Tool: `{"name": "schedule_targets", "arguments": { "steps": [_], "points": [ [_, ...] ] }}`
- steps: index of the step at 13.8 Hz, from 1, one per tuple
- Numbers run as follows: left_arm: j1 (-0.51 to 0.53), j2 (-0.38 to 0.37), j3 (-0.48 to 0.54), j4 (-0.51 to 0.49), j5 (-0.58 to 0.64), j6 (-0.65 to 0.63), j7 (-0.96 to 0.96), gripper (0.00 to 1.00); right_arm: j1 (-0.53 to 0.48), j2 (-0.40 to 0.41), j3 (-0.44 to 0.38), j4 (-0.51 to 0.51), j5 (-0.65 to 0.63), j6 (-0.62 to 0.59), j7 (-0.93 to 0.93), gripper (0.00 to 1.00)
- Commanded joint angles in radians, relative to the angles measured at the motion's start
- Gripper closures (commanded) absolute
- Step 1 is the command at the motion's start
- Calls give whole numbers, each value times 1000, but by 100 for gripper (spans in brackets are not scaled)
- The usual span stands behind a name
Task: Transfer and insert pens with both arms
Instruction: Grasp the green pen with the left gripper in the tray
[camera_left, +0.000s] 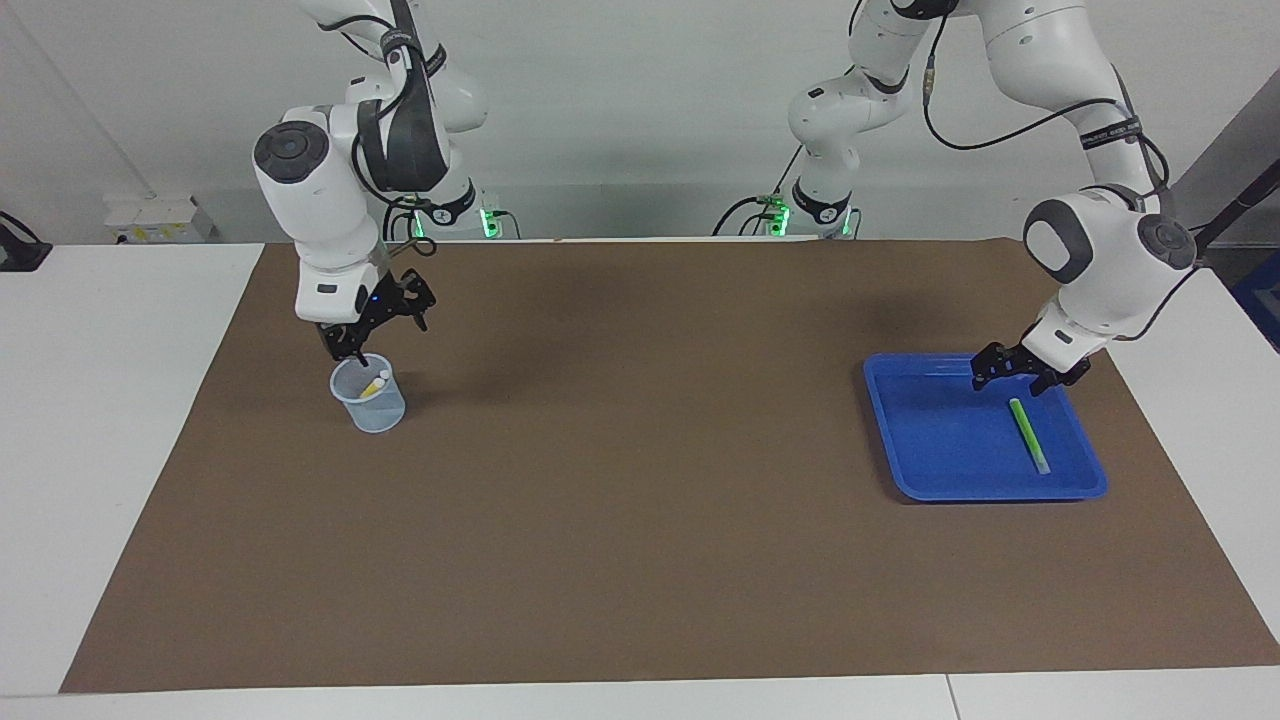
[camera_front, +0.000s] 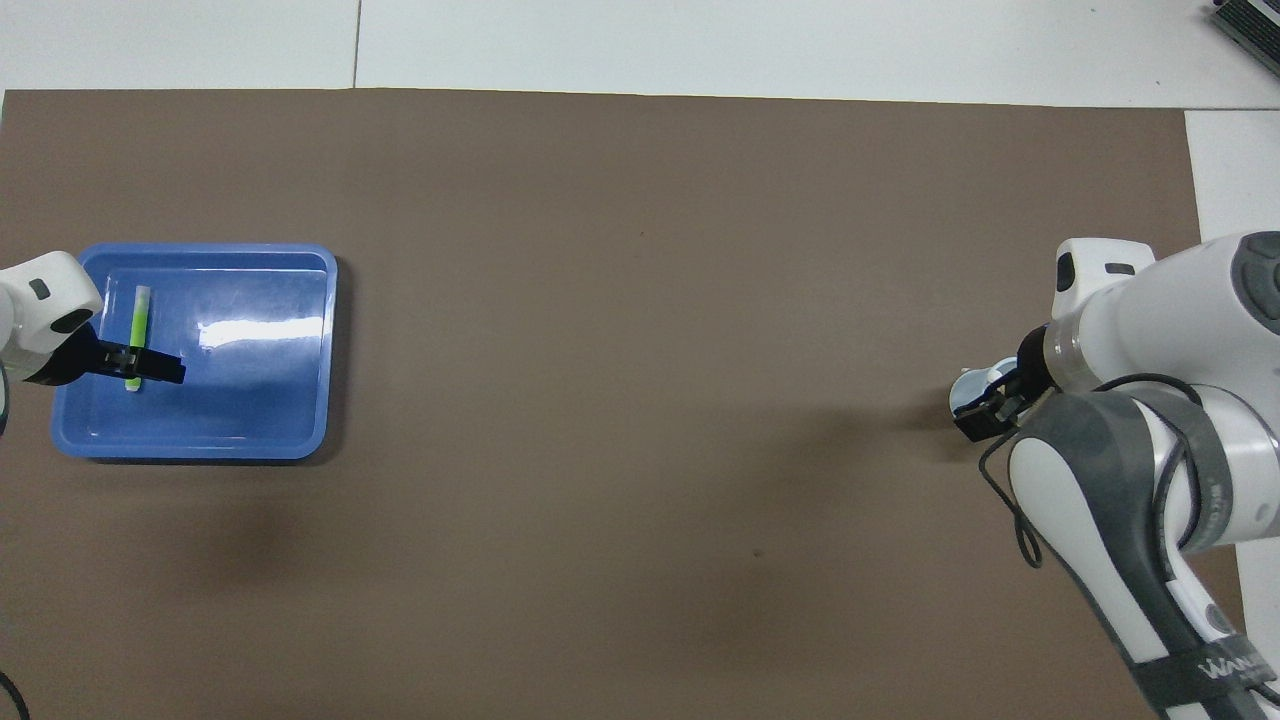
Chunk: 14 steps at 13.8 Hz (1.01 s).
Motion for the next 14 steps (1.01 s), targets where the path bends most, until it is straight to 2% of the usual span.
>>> {"name": "schedule_targets", "arguments": {
  "steps": [1,11,14],
  "points": [
    [11,12,-5,17,11,-6,8,0,-2,-13,4,4,21,-21,8,0],
    [12,18,-3,14,20,67,140,0,-1,-13,6,4,21,-19,8,0],
    [46,67,-3,40,19,69,146,0,-1,-13,13,4,21,-21,7,0]
  ]
}}
